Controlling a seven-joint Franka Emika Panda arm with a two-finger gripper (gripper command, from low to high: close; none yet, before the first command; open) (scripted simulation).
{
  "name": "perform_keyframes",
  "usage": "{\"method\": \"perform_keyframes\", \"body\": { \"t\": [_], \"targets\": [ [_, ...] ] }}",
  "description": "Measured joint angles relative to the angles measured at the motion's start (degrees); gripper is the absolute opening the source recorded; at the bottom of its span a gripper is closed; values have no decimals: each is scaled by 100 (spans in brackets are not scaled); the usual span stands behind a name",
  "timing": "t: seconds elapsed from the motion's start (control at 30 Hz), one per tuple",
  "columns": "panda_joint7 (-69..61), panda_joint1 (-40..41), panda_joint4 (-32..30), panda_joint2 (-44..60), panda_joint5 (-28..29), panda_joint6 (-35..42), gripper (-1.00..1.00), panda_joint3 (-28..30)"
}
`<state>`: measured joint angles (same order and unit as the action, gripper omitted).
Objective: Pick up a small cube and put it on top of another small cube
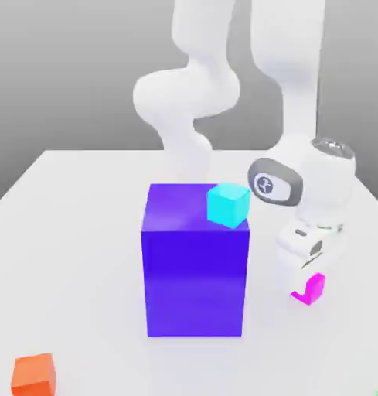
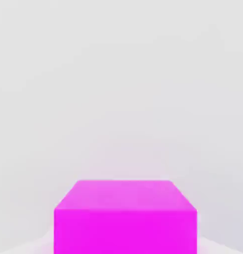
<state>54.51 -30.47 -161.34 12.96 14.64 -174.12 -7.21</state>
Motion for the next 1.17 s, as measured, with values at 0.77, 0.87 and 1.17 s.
{"method": "perform_keyframes", "body": {
  "t": [0.77,0.87,1.17],
  "targets": [
    [-2922,906,3273,481,-1092,2827,-100,-336],
    [-3232,979,3895,771,-990,3158,-100,-284],
    [-3362,916,4419,1681,-747,2772,100,-102]
  ]
}}
